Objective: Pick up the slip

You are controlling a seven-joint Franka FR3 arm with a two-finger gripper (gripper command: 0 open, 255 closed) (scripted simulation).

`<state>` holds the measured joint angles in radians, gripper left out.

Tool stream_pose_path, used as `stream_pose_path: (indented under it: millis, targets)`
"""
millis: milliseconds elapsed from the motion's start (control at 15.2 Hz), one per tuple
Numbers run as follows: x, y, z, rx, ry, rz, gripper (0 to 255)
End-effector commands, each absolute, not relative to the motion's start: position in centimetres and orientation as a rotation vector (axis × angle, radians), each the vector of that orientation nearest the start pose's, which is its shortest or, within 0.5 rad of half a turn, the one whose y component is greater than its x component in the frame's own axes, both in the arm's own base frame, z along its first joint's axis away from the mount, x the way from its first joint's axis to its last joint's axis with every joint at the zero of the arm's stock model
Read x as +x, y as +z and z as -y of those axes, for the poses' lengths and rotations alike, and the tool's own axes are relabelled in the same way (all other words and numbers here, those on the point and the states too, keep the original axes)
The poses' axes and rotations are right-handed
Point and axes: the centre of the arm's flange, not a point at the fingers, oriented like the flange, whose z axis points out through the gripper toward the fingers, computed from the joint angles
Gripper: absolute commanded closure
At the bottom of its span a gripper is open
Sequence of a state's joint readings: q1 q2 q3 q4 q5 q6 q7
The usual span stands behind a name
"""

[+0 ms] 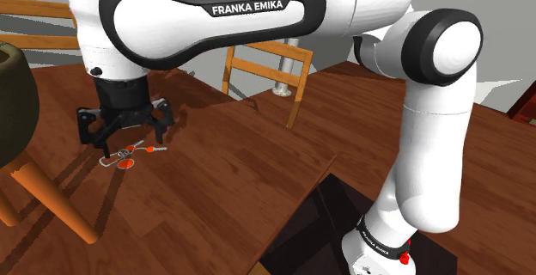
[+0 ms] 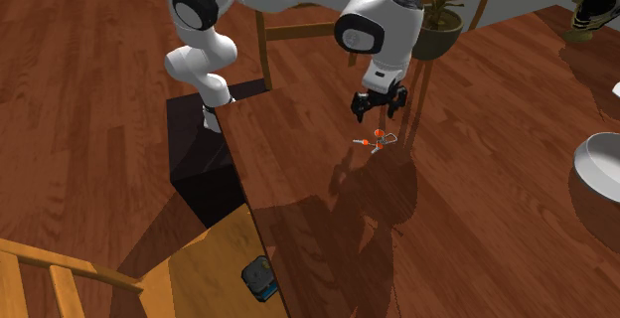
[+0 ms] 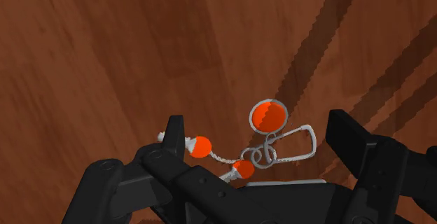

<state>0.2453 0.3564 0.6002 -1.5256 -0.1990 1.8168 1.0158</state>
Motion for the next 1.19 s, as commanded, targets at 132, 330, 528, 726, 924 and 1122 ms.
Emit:
stream_pose_path:
  millis: [132, 330, 528, 726, 924, 1122]
  targets:
    - [49.4, 46.6, -46.1, -3.133, 0.002, -0.26, 0]
    - [49.4, 45.1, -46.1, -3.133, 0.002, -0.26, 0]
    - [49.4, 43.7, -46.1, -3.133, 0.002, -0.26, 0]
    - [49.5, 43.7, -46.1, -3.133, 0.002, -0.26, 255]
    - [49.5, 43.7, -46.2, -3.133, 0.002, -0.26, 255]
    - [49.4, 43.9, -46.0, -3.133, 0.002, -0.261, 255]
